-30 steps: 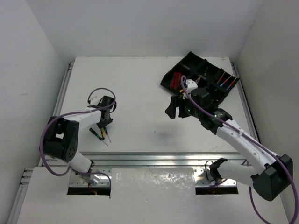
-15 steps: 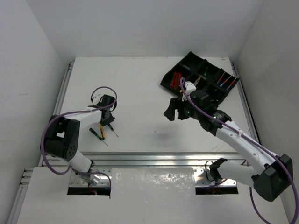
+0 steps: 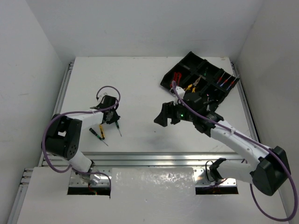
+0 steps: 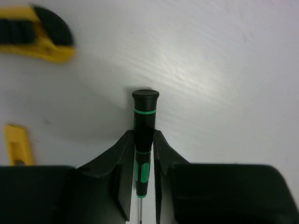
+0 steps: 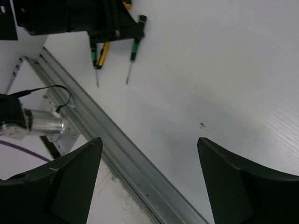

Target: Sort the tools into containers

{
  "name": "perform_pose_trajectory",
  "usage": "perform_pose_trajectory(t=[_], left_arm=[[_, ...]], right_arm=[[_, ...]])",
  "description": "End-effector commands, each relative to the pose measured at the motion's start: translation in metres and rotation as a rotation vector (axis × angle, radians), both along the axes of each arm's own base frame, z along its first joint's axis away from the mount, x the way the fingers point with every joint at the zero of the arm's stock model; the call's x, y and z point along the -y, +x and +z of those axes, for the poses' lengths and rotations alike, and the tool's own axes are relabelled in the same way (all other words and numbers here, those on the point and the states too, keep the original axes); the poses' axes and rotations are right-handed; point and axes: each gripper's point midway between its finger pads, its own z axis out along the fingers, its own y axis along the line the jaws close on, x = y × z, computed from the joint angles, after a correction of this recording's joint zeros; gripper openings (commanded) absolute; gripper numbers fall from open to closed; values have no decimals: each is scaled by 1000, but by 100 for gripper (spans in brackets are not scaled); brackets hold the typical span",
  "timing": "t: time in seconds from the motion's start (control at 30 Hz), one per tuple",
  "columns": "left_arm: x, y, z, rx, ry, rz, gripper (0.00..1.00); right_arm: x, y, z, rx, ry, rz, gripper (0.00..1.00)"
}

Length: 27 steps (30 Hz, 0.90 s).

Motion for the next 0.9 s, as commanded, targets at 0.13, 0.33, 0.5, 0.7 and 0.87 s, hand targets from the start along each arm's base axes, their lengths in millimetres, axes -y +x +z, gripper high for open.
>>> perform_pose_trajectory(t=[0.13,0.33,0.5,0.7,0.87], left_arm=[[124,-22,74,190,-224,-286,0],[177,-44,147,372,-431,-376,0],[193,-58,180,443,-553,-416,0],[206,-68,196,467,-654,-459,0],[202,-68,190,449,-599,-473,48]], right_arm=[[-75,-23,-17,-35,126,215,81],[-83,-12,-31,-19,99,104,81],[-84,-13,-23,-3,126,93,77],[-79,-2,-12,45,167,20,46],[-68,11,-6,85,131,-59,0]])
